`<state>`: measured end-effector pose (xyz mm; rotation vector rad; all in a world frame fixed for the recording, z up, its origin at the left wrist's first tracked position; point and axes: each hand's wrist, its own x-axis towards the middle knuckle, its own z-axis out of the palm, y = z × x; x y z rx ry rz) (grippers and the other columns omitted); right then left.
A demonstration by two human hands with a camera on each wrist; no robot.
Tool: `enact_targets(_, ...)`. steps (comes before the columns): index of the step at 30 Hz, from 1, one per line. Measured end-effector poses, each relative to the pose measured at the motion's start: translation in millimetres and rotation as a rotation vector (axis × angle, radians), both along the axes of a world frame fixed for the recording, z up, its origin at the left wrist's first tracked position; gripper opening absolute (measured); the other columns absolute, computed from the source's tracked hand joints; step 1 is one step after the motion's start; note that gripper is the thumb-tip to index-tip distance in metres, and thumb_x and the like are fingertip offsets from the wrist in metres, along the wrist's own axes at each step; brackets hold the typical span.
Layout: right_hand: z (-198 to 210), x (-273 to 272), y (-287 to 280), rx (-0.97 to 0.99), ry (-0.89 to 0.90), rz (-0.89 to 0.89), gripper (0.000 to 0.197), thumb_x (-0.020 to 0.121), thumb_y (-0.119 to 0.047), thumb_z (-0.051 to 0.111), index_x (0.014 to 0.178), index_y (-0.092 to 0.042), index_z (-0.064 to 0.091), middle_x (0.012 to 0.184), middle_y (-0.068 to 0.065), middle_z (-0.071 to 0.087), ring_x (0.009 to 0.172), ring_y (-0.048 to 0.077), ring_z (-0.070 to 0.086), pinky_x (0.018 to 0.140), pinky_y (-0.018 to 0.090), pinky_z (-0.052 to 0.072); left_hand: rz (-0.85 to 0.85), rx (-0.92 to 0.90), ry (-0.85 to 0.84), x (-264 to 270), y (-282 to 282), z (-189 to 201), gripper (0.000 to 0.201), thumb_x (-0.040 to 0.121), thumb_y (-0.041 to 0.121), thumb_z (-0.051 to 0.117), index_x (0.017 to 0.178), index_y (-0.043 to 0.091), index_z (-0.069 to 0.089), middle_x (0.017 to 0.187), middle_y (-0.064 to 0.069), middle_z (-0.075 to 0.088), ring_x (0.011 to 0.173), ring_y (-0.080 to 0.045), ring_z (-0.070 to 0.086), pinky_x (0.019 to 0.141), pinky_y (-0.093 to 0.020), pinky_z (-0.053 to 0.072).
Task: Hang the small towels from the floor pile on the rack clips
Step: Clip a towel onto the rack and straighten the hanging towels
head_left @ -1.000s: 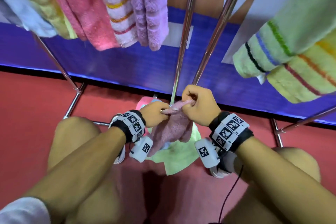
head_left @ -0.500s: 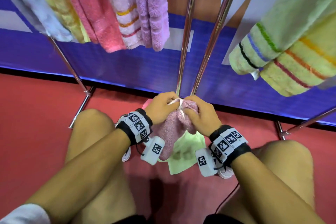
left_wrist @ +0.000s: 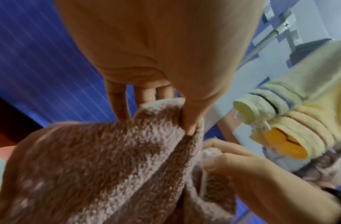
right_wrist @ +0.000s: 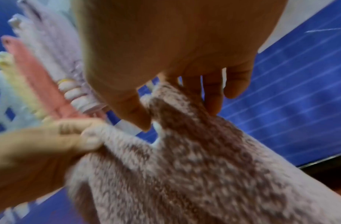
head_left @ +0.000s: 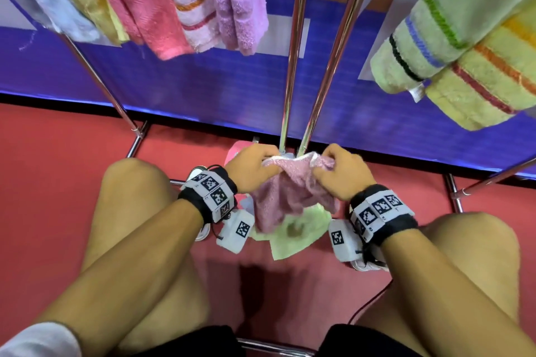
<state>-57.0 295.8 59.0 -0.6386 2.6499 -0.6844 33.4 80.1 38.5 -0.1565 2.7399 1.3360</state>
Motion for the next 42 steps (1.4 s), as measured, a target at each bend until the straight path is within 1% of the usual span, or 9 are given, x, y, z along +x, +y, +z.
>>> enact_targets(5, -14, 34, -15, -0.143, 0.075, 0.306, 0.065, 0.069, -0.046, 0.068, 0.130, -0.032, 0.052, 0.113, -0.005, 0.065, 0.111, 0.025, 0.054, 0.093, 0.043, 0.042, -0.114, 0.094, 0.159, 1, 28, 3, 0.003, 0.086, 0.022, 0.065, 0.087, 0.021, 0.067, 0.085, 0.006, 0.069, 0.082, -0.008, 0.064, 0.079, -0.024, 0.050)
enact_targets(9, -30, 24, -18, -0.317, 0.106, 0.272, 0.023, 0.086, -0.034, 0.066, 0.105, -0.020, 0.068, 0.082, 0.002, 0.070, 0.076, 0.030, 0.063, 0.073, 0.038, 0.049, -0.004, 0.118, 0.117, -5, 27, -4, 0.014, 0.085, 0.020, 0.074, 0.074, 0.022, 0.064, 0.071, 0.010, 0.064, 0.066, 0.002, 0.056, 0.066, -0.017, 0.044)
enact_targets(13, -27, 10, -12, -0.377, 0.159, 0.170, 0.005, 0.082, -0.026, 0.057, 0.083, -0.021, 0.058, 0.068, -0.007, 0.056, 0.065, 0.024, 0.052, 0.062, 0.034, 0.044, 0.011, -0.148, 0.007, -8, 12, -10, 0.015, 0.074, 0.016, 0.069, 0.068, 0.025, 0.059, 0.060, 0.011, 0.053, 0.057, -0.002, 0.049, 0.061, -0.025, 0.035)
enact_targets(19, -28, -2, -7, -0.206, 0.038, 0.102, 0.017, 0.072, -0.018, 0.057, 0.079, -0.023, 0.043, 0.062, -0.005, 0.051, 0.065, 0.030, 0.050, 0.064, 0.042, 0.048, 0.059, -0.043, 0.054, -12, -3, -14, 0.005, 0.076, 0.013, 0.062, 0.075, 0.017, 0.065, 0.065, 0.001, 0.060, 0.057, -0.005, 0.048, 0.058, -0.022, 0.036)
enact_targets(23, -32, 11, -17, -0.259, 0.037, 0.265, 0.032, 0.073, -0.025, 0.065, 0.104, -0.026, 0.056, 0.084, -0.014, 0.059, 0.071, 0.022, 0.058, 0.072, 0.039, 0.052, 0.000, 0.093, 0.115, -10, 12, -17, 0.011, 0.081, -0.003, 0.067, 0.079, 0.008, 0.068, 0.065, 0.007, 0.058, 0.057, 0.002, 0.049, 0.059, -0.012, 0.037)
enact_targets(28, -34, 14, -22, -0.364, 0.131, 0.303, 0.021, 0.086, -0.023, 0.071, 0.105, -0.022, 0.062, 0.080, -0.011, 0.064, 0.066, 0.017, 0.053, 0.068, 0.038, 0.051, 0.037, 0.153, 0.086, -15, 11, -26, 0.008, 0.082, 0.012, 0.069, 0.075, 0.015, 0.065, 0.069, -0.002, 0.064, 0.062, -0.012, 0.056, 0.065, -0.034, 0.050)
enact_targets(33, -28, 17, -19, -0.363, 0.161, 0.250, 0.007, 0.096, -0.028, 0.049, 0.093, -0.022, 0.050, 0.065, -0.005, 0.055, 0.062, 0.028, 0.052, 0.061, 0.044, 0.048, -0.043, 0.128, 0.018, -12, 9, -28, 0.032, 0.088, 0.004, 0.066, 0.069, 0.024, 0.052, 0.054, 0.020, 0.049, 0.050, 0.003, 0.043, 0.058, -0.014, 0.034)
enact_targets(39, -26, 17, -20, -0.295, 0.208, 0.298, 0.015, 0.093, -0.034, 0.054, 0.104, -0.025, 0.052, 0.081, -0.003, 0.064, 0.074, 0.027, 0.058, 0.066, 0.040, 0.049, -0.052, 0.192, 0.066, -12, 14, -23, 0.008, 0.090, 0.015, 0.061, 0.082, 0.016, 0.063, 0.068, 0.006, 0.055, 0.062, -0.006, 0.050, 0.064, -0.028, 0.047)
enact_targets(42, -27, 17, -21, -0.275, 0.211, 0.341, 0.022, 0.093, -0.041, 0.051, 0.106, -0.026, 0.061, 0.085, -0.004, 0.069, 0.080, 0.026, 0.064, 0.070, 0.039, 0.052, -0.054, 0.125, 0.067, -10, 13, -25, 0.013, 0.090, 0.027, 0.062, 0.077, 0.028, 0.060, 0.066, 0.004, 0.055, 0.060, -0.008, 0.049, 0.060, -0.032, 0.044)
